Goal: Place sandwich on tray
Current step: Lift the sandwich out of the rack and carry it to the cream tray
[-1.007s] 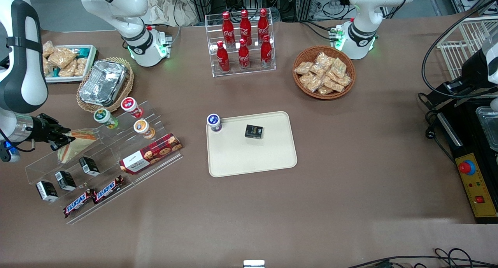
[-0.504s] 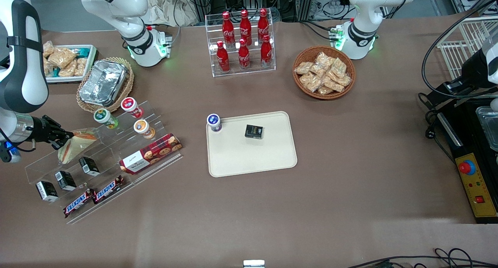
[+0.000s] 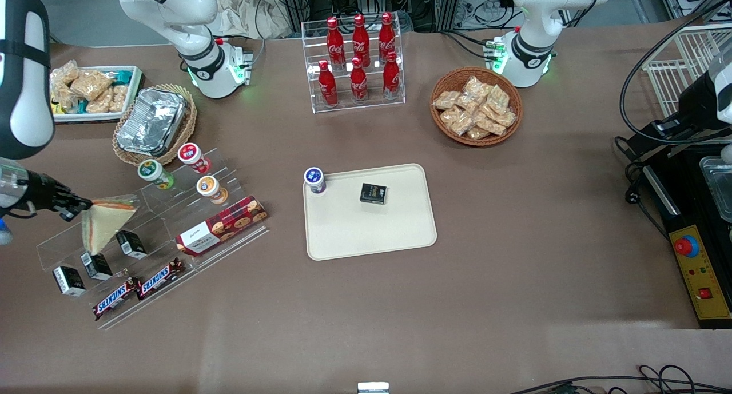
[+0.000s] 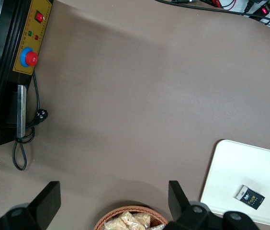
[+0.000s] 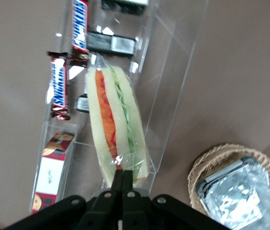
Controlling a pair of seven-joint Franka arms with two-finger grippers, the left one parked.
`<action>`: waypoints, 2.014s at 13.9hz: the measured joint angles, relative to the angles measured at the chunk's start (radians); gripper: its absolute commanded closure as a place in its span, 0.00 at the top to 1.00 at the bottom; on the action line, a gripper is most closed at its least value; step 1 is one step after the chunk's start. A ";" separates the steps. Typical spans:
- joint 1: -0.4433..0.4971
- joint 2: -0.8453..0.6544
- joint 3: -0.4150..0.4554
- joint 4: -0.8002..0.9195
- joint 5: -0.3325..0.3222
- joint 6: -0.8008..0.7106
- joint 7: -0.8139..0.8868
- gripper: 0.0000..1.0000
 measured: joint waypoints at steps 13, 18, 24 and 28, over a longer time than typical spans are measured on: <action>0.479 0.004 0.008 0.112 -0.176 -0.030 -0.461 0.00; 0.666 0.063 0.008 0.111 -0.192 0.054 -0.507 0.00; 0.803 0.203 0.008 0.107 -0.194 0.231 -0.621 0.00; 0.881 0.286 0.008 0.106 -0.205 0.312 -0.623 0.00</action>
